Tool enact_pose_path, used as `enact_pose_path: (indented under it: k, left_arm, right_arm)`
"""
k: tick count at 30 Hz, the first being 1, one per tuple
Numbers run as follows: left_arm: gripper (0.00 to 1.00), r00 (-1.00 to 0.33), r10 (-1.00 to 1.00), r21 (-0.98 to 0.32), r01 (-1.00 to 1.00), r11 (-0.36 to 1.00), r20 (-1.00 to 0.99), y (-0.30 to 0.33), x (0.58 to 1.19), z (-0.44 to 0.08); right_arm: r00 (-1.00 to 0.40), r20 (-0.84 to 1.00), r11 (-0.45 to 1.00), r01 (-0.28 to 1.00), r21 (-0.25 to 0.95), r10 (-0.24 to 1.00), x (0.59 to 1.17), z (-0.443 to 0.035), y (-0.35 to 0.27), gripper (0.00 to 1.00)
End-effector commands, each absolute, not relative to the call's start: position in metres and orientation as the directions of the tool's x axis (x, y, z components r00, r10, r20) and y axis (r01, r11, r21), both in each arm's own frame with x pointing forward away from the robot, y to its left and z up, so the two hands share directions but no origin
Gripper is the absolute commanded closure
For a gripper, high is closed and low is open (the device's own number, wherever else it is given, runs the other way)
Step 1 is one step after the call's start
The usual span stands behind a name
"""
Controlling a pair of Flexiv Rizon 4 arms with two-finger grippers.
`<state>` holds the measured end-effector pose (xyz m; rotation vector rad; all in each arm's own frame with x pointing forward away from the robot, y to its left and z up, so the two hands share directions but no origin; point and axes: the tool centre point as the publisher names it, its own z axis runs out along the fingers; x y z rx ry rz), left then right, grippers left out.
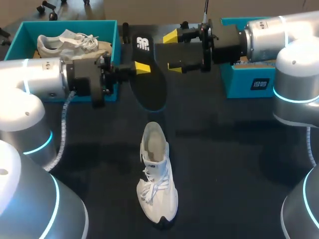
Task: Take the shoe out of the shoebox, open the shoe tongue, remove and reinsert the insole, then place the shoe into the shoebox
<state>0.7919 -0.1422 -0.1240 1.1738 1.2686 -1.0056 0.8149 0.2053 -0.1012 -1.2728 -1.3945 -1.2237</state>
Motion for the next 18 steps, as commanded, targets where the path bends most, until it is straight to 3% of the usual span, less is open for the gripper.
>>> enact_pose_path:
  k: [1,6,8,10,18]
  left_arm:
    - [1.0,-0.153,0.11,-0.135,0.978,0.161,-0.982,-0.121,0.79,-0.123]
    - [1.0,-0.425,0.084,-0.409,0.899,0.153,-0.902,-0.108,0.791,-0.128]
    - [1.0,-0.651,-0.012,-0.65,0.756,0.07,-0.759,-0.103,0.792,-0.131]
    - [1.0,-0.737,-0.043,-0.738,0.673,0.045,-0.674,-0.1,0.791,-0.132]
    - [1.0,-0.752,-0.045,-0.753,0.656,0.047,-0.658,-0.099,0.79,-0.131]
  right_arm:
    - [-0.106,0.983,-0.013,0.994,0.109,0.153,0.809,-0.099,0.201,0.0]
    - [-0.106,0.983,-0.013,0.994,0.109,0.153,0.809,-0.099,0.201,0.0]
    - [-0.106,0.983,-0.013,0.994,0.109,0.153,0.809,-0.099,0.201,0.0]
    - [-0.106,0.983,-0.013,0.994,0.109,0.153,0.809,-0.099,0.201,0.0]
    - [-0.106,0.983,-0.013,0.994,0.109,0.153,0.809,-0.099,0.201,0.0]
